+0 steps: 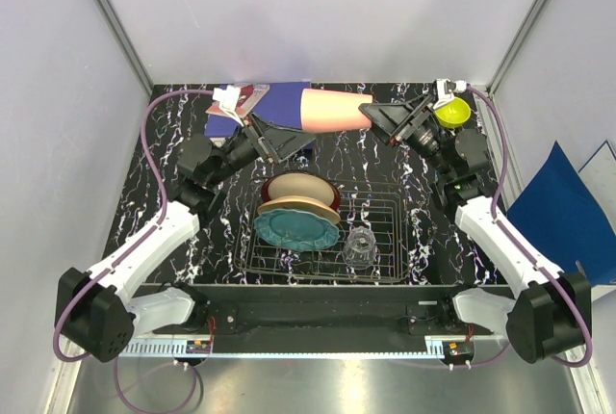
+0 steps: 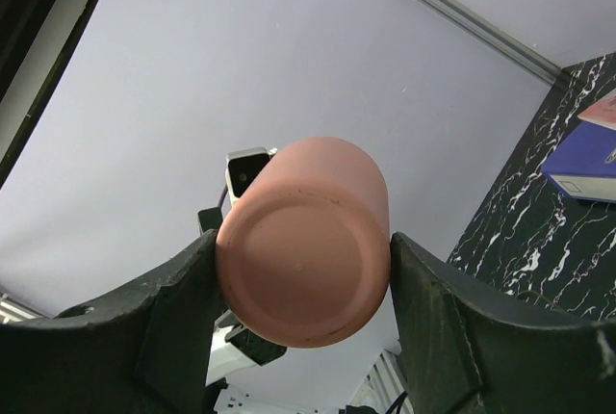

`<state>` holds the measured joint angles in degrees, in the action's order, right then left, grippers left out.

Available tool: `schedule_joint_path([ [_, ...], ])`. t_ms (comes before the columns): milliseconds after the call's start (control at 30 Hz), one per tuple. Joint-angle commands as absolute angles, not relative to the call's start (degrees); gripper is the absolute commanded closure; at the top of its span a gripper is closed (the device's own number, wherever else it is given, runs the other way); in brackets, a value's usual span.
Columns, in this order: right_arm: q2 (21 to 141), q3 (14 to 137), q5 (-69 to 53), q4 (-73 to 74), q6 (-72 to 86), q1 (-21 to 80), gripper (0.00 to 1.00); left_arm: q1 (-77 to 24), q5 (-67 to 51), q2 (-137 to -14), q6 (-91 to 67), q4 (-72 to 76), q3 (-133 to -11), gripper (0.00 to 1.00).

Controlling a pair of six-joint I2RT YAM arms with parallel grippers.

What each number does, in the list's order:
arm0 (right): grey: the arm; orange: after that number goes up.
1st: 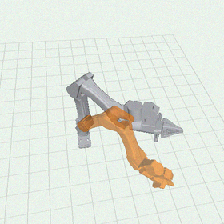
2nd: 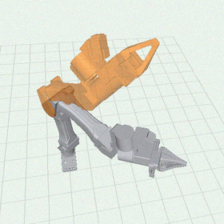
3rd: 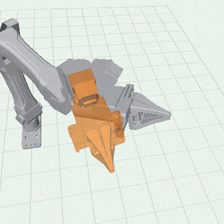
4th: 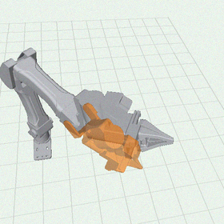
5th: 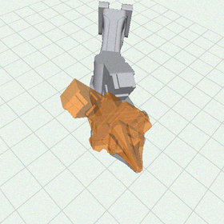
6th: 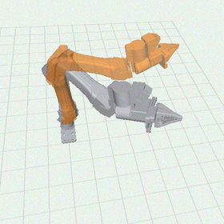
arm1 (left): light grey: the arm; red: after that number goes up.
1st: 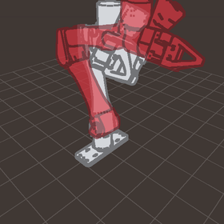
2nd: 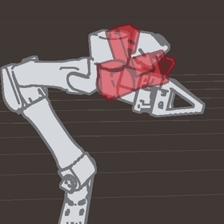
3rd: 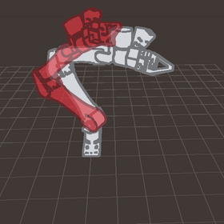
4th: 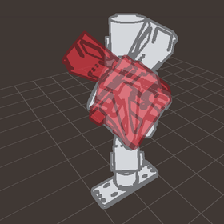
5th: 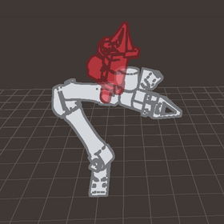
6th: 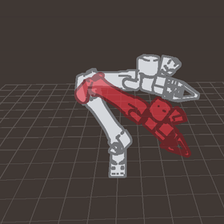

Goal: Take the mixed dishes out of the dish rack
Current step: Pick up the cup from the dish rack.

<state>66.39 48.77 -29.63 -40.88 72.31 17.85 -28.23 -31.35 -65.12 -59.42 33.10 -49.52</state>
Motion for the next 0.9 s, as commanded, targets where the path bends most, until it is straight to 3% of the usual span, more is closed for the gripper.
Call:
schedule_joint_path([
  [0,64.34,48.25,-31.64,-39.73,69.35,18.37,1.00,-28.56,-32.26,-63.46,-57.23,34.39,-53.61,0.10],
  [333,63.10,49.04,-31.11,-35.24,65.74,18.46,1.00,-28.21,-28.65,-59.94,-50.80,26.27,-54.49,0.04],
  [667,68.46,50.36,-33.22,-39.99,67.41,21.53,1.00,-28.30,-35.59,-64.69,-59.58,39.37,-52.38,0.14],
  [700,69.16,50.45,-33.22,-39.99,67.24,22.23,1.00,-28.30,-35.77,-64.77,-60.46,40.07,-52.12,0.17],
  [833,69.61,49.14,-32.17,-40.34,67.06,23.03,1.00,-28.30,-36.39,-64.16,-59.94,40.00,-52.12,0.48],
  [867,69.44,48.87,-31.82,-40.34,67.06,23.11,1.00,-28.39,-36.30,-63.90,-59.51,39.12,-52.21,0.67],
])
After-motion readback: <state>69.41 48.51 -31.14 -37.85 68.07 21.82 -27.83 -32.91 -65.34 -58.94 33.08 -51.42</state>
